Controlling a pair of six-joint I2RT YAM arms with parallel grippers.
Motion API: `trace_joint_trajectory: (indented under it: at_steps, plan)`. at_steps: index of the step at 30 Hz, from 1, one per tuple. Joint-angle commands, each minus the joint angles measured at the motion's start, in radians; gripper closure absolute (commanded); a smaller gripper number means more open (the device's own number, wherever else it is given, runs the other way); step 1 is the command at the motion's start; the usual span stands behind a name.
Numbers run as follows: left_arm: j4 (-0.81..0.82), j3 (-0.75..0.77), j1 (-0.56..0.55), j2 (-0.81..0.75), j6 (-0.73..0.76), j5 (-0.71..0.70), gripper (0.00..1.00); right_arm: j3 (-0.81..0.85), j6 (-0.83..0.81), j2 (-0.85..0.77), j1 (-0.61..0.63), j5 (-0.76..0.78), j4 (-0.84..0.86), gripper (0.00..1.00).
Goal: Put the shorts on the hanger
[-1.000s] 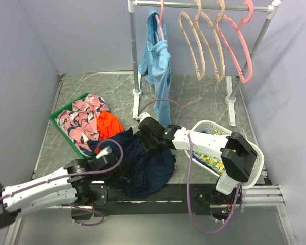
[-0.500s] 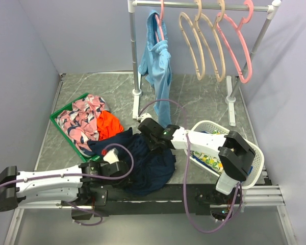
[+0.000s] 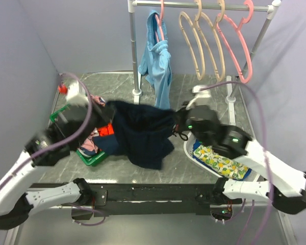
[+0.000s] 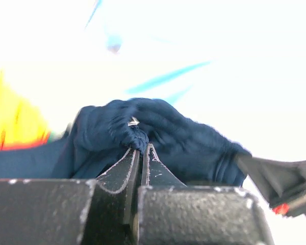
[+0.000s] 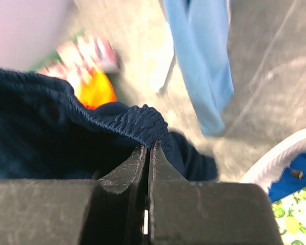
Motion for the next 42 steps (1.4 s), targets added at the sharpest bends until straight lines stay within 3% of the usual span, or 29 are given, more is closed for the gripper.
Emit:
trace_joint_trajectory:
  at_steps: [1,5,7,9,12,13,16,17,20,22,26,27,30,32,37,42]
  plan:
    - [0.055,0.372,0.055,0.154,0.382,0.025,0.99,0.136,0.056,-0.109,-0.006,0.141,-0.065,1.00]
    - [0.037,0.684,0.118,0.349,0.466,0.175,0.99,0.261,0.065,-0.137,-0.005,0.103,-0.085,1.00]
    - [0.007,0.839,0.186,0.411,0.461,0.325,0.99,0.288,0.070,-0.140,-0.005,0.062,-0.079,1.00]
    - [-0.026,0.872,0.230,0.465,0.446,0.419,0.99,0.294,0.080,-0.137,-0.005,0.040,-0.079,1.00]
    - [0.052,0.664,0.298,0.391,0.412,0.527,0.99,0.179,0.108,-0.148,-0.005,0.003,-0.037,1.00]
    - [0.084,0.496,0.341,0.358,0.389,0.550,0.99,0.136,0.117,-0.162,-0.006,-0.015,-0.021,1.00]
    - [0.189,0.206,0.414,0.236,0.369,0.720,0.99,-0.066,0.160,-0.191,-0.003,-0.070,0.064,1.00]
    - [0.201,0.151,0.419,0.201,0.377,0.761,0.99,-0.174,0.165,-0.195,-0.003,-0.157,0.123,1.00]
    - [0.233,-0.022,0.422,0.143,0.426,0.922,0.99,-0.383,0.150,-0.194,0.005,-0.259,0.255,0.92]
    - [0.230,-0.100,0.421,0.120,0.475,1.001,0.99,-0.464,0.098,-0.185,0.006,-0.271,0.312,0.79]
    - [0.160,-0.102,0.421,0.087,0.545,1.022,0.99,-0.486,-0.048,-0.124,0.005,-0.276,0.351,0.54]
    - [0.149,-0.096,0.421,0.086,0.553,1.021,0.99,-0.479,-0.076,-0.099,0.005,-0.311,0.366,0.43]
    - [0.117,-0.087,0.419,0.086,0.572,1.018,0.99,-0.441,-0.166,-0.044,0.008,-0.400,0.429,0.29]
    - [0.109,-0.090,0.421,0.084,0.576,1.021,0.99,-0.426,-0.208,-0.012,0.011,-0.487,0.490,0.26]
    - [0.097,-0.087,0.421,0.075,0.582,1.007,0.99,-0.361,-0.240,0.120,0.029,-0.535,0.550,0.27]
    - [0.104,-0.101,0.421,0.080,0.572,1.012,0.99,-0.312,-0.243,0.234,0.064,-0.494,0.562,0.28]
